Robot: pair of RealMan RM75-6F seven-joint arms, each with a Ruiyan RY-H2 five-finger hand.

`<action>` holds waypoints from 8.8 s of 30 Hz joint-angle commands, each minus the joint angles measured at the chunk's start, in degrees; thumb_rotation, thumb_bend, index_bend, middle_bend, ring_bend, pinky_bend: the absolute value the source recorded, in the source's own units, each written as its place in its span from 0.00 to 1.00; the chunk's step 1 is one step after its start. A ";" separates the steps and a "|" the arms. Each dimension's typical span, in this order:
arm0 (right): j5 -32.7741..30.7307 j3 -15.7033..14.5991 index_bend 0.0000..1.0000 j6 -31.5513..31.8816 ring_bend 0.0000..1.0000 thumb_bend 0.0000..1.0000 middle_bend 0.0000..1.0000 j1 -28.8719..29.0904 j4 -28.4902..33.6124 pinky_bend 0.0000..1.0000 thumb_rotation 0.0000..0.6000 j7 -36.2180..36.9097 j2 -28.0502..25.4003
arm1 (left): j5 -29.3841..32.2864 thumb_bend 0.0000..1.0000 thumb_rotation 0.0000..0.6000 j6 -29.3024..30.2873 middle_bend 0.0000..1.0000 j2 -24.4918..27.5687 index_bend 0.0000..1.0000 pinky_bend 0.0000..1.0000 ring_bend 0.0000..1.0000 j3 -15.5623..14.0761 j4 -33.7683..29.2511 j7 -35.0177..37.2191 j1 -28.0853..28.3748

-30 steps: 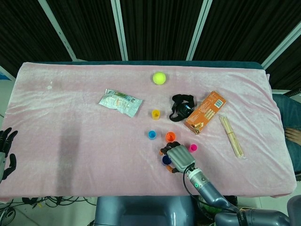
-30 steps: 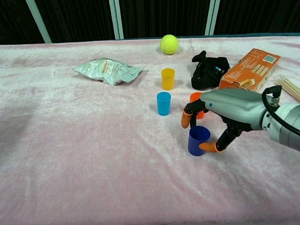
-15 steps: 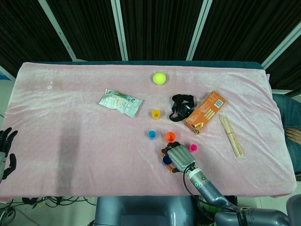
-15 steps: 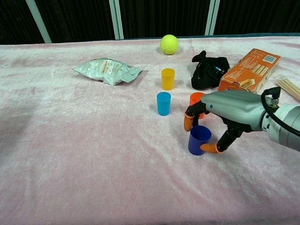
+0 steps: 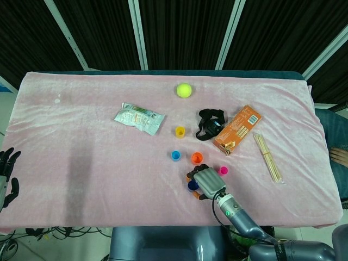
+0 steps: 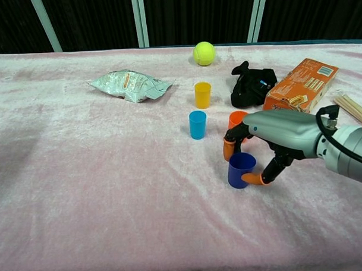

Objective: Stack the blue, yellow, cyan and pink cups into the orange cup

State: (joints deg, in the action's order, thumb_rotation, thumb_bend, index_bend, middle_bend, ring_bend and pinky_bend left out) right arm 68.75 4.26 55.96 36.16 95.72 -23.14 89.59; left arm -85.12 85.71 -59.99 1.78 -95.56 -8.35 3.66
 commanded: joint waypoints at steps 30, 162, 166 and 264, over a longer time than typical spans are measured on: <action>-13.50 8.47 0.48 -6.38 0.25 0.31 0.46 11.78 -2.83 0.21 1.00 -5.63 -7.02 | 0.22 0.71 1.00 0.04 0.01 0.19 0.06 0.02 0.00 0.21 -0.11 0.59 0.03; -12.61 4.15 0.49 -1.77 0.26 0.36 0.47 13.39 3.70 0.21 1.00 -2.38 -13.78 | 3.11 0.71 1.00 -1.28 0.01 0.76 0.05 0.02 0.00 0.63 -1.51 -0.83 0.09; -11.87 3.16 0.49 -1.96 0.26 0.35 0.46 13.30 2.24 0.21 1.00 -2.92 -12.41 | 3.27 0.71 1.00 -1.31 0.01 0.73 0.05 0.02 0.00 0.66 -1.50 -0.97 0.08; -14.36 7.15 0.47 -7.75 0.27 0.35 0.48 19.64 -22.35 0.22 1.00 0.41 10.17 | 4.53 0.71 1.00 -2.09 0.01 1.30 0.05 0.02 0.00 0.85 -1.22 -1.15 0.31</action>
State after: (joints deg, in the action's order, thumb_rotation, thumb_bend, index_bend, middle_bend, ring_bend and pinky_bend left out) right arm 54.32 11.37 48.14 55.85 73.27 -22.74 99.84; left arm -80.59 83.62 -58.68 2.63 -96.78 -9.50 3.97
